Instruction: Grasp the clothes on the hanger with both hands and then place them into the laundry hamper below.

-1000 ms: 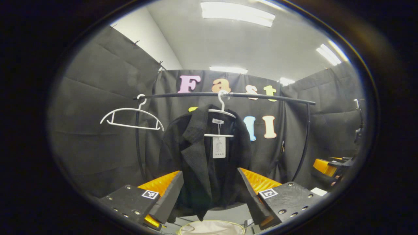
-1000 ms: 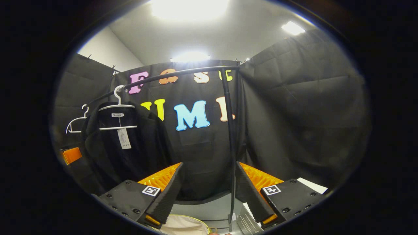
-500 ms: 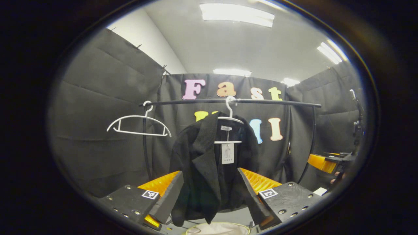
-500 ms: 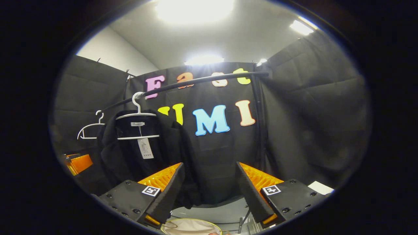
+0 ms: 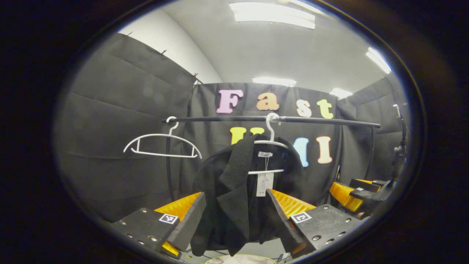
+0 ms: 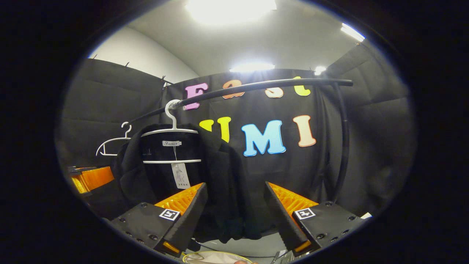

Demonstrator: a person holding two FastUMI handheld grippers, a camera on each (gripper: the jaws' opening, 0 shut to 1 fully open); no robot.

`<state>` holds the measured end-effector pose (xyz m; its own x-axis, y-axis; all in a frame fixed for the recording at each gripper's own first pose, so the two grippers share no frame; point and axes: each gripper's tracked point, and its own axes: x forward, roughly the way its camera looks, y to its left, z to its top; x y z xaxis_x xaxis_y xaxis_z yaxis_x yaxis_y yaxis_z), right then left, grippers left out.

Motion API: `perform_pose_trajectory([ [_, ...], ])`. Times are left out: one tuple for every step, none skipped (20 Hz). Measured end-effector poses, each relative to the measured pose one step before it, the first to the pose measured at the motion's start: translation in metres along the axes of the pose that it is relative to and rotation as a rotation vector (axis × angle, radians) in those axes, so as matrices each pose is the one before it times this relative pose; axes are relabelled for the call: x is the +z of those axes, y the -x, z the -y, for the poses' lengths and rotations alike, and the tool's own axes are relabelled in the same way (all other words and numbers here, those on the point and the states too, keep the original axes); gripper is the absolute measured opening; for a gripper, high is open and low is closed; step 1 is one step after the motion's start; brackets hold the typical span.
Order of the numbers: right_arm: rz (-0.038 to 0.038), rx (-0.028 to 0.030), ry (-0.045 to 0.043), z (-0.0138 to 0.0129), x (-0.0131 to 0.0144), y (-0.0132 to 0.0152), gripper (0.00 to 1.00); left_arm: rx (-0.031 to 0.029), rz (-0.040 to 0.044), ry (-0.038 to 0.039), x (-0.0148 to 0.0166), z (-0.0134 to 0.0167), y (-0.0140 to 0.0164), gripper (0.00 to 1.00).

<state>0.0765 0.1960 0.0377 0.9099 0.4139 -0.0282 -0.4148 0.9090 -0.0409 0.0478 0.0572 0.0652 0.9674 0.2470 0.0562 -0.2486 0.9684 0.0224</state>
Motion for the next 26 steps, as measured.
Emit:
perform_pose_trajectory([
  [-0.00649, 0.02963, -0.01201, -0.00687, 0.00112, -0.01244, 0.98, 0.02167, -0.00548, -0.00104, 0.00066, -0.00028, -0.00630, 0.95],
  [-0.00323, 0.02568, -0.00958, -0.00500, 0.00076, -0.01203, 0.98, 0.01959, -0.00482, 0.00118, -0.00005, 0.00032, -0.00647, 0.95],
  [-0.00610, 0.02439, -0.00712, -0.00276, -0.00032, -0.01058, 0.98, 0.01850, -0.01062, 0.00428, -0.00125, 0.00073, -0.00664, 0.94],
  [-0.00662, 0.02518, -0.00564, -0.00321, -0.00110, -0.01068, 0.98, 0.01782, -0.01137, 0.00723, -0.00221, 0.00005, -0.00666, 0.94],
  [-0.00784, 0.02574, -0.00456, -0.00419, -0.00106, -0.00990, 0.98, 0.01694, -0.00771, 0.01026, -0.00122, 0.00044, -0.00567, 0.94],
  [-0.01137, 0.02276, -0.00181, -0.00221, -0.00191, -0.00979, 0.98, 0.01505, -0.00672, 0.01181, -0.00127, 0.00174, -0.00660, 0.95],
  [-0.01032, 0.02236, -0.00242, -0.00240, -0.00253, -0.00917, 0.98, 0.01524, -0.00867, 0.01065, -0.00140, 0.00121, -0.00480, 0.94],
  [-0.00852, 0.01948, -0.00457, -0.00126, -0.00144, -0.00893, 0.98, 0.01523, -0.00632, 0.00878, -0.00220, 0.00130, -0.00514, 0.94],
  [-0.00488, 0.01333, -0.00409, 0.00023, -0.00151, -0.00830, 0.98, 0.01343, -0.00561, 0.00530, -0.00060, 0.00176, -0.00481, 0.94],
  [-0.00484, 0.00822, -0.00453, 0.00206, -0.00069, -0.00719, 0.98, 0.01420, -0.00389, 0.00086, -0.00223, 0.00077, -0.00508, 0.95],
  [-0.00377, 0.01434, -0.00688, 0.00025, -0.00080, -0.00736, 0.98, 0.01828, -0.00456, -0.00337, -0.00086, 0.00033, -0.00488, 0.94],
  [-0.00653, 0.01433, -0.00691, 0.00084, -0.00148, -0.00692, 0.98, 0.01998, -0.00337, -0.00459, -0.00212, -0.00004, -0.00436, 0.94],
  [-0.00891, 0.01493, -0.00664, -0.00004, -0.00340, -0.00743, 0.98, 0.01991, -0.00226, -0.00362, -0.00091, 0.00020, -0.00379, 0.94],
  [-0.01163, 0.01630, -0.00451, 0.00032, -0.00310, -0.00653, 0.98, 0.01903, -0.00275, -0.00404, -0.00218, -0.00011, -0.00401, 0.94],
  [-0.01168, 0.01408, -0.00426, -0.00040, -0.00361, -0.00663, 0.98, 0.01978, -0.00300, -0.00427, -0.00138, -0.00023, -0.00428, 0.94],
  [-0.01005, 0.01296, -0.00430, 0.00003, -0.00306, -0.00627, 0.98, 0.01851, -0.00483, -0.00420, -0.00173, -0.00028, -0.00345, 0.94],
  [-0.00926, 0.01018, -0.00540, -0.00015, -0.00358, -0.00629, 0.98, 0.01891, -0.00493, -0.00440, -0.00218, 0.00014, -0.00352, 0.94],
  [-0.00603, 0.01244, -0.00749, -0.00017, -0.00201, -0.00549, 0.98, 0.01920, -0.00274, -0.00355, -0.00163, 0.00006, -0.00229, 0.94],
  [-0.00836, 0.01068, -0.00500, -0.00052, -0.00329, -0.00569, 0.98, 0.01703, -0.00174, -0.00355, -0.00169, 0.00101, -0.00313, 0.94],
  [-0.00676, 0.00944, -0.00288, 0.00026, -0.00285, -0.00616, 0.98, 0.01537, -0.00435, -0.00557, -0.00308, 0.00184, -0.00279, 0.94],
  [-0.00551, 0.01231, 0.00096, 0.00030, -0.00188, -0.00547, 0.98, 0.02129, 0.00164, -0.00781, -0.00051, 0.00024, -0.00260, 0.94],
  [-0.00156, 0.01215, 0.00469, 0.00083, 0.00034, -0.00625, 0.98, 0.02077, 0.00757, -0.00874, 0.00100, -0.00070, -0.00378, 0.94],
  [0.00317, 0.00551, 0.00885, 0.00262, 0.00025, -0.00616, 0.98, 0.01593, 0.01273, -0.01158, 0.00324, 0.00039, -0.00320, 0.94],
  [0.00644, 0.00496, 0.00676, 0.00412, 0.00211, -0.00461, 0.98, 0.02055, 0.01366, -0.01615, 0.00373, -0.00174, -0.00450, 0.94],
  [0.00335, 0.00705, 0.00347, 0.00124, 0.00011, -0.00523, 0.98, 0.01806, 0.00988, -0.01596, 0.00425, -0.00238, -0.00270, 0.94],
  [0.00208, 0.01089, 0.00093, 0.00053, 0.00037, -0.00393, 0.98, 0.01067, 0.00851, -0.01203, 0.00259, 0.00004, -0.00206, 0.92],
])
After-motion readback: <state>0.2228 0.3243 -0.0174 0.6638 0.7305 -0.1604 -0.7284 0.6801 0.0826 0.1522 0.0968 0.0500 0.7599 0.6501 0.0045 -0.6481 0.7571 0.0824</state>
